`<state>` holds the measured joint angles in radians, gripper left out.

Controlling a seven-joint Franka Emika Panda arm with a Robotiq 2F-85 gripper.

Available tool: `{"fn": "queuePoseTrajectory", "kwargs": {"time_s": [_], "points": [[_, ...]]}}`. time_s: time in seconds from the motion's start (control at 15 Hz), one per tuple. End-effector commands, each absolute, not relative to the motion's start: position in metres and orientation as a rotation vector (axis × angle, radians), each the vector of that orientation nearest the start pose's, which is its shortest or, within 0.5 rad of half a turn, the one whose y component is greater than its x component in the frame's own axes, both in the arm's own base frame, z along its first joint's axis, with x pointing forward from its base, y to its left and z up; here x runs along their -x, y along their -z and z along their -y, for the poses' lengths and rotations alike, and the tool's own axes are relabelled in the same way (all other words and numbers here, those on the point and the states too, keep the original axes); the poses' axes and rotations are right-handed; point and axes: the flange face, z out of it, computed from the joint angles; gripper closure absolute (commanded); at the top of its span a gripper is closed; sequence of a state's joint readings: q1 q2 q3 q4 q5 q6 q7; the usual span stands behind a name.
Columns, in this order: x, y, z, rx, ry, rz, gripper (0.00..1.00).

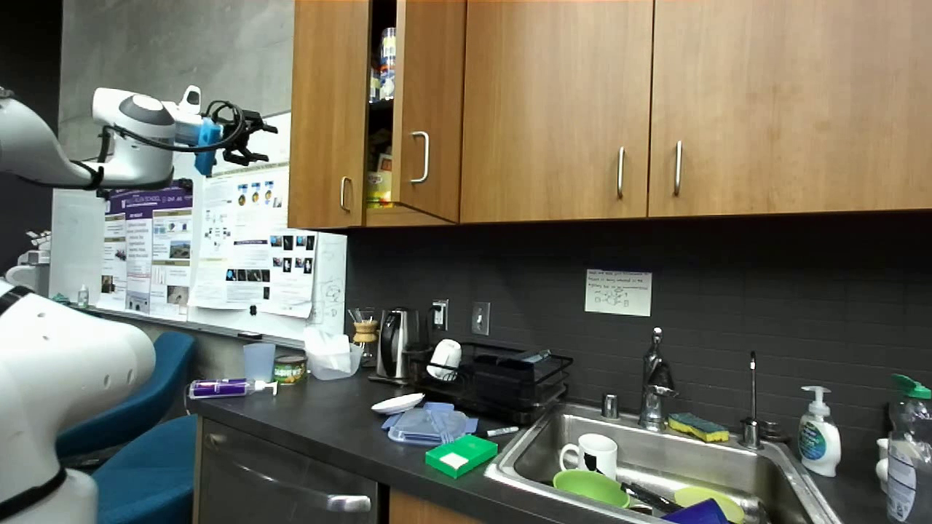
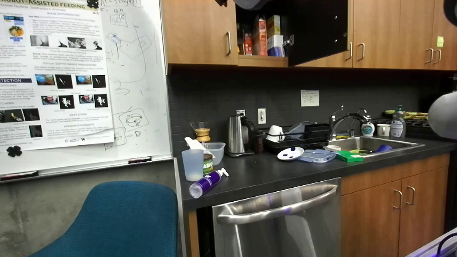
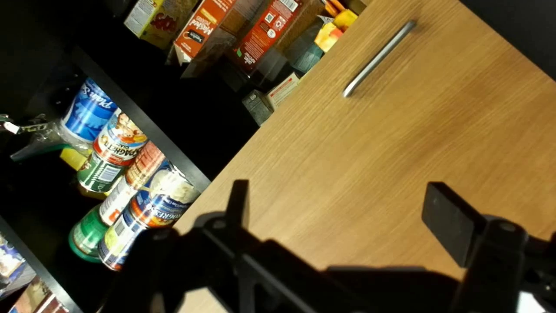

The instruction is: Open the top left cabinet door

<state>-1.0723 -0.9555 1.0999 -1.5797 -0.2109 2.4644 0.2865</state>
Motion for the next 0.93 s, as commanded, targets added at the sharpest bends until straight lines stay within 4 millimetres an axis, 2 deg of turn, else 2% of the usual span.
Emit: {"fn": "queuePoseTrajectory", "kwargs": {"time_s": [0.0, 0.4, 0.87], "points": [[-0.412, -0.797, -0.397, -1.793, -1.532, -0.251, 0.0], [-0.433, -0.792, -0.385, -1.856, -1.458, -0.213, 0.0], [-0.447, -0.778, -0.384, -1.936, -1.397, -0.223, 0.0]]}}
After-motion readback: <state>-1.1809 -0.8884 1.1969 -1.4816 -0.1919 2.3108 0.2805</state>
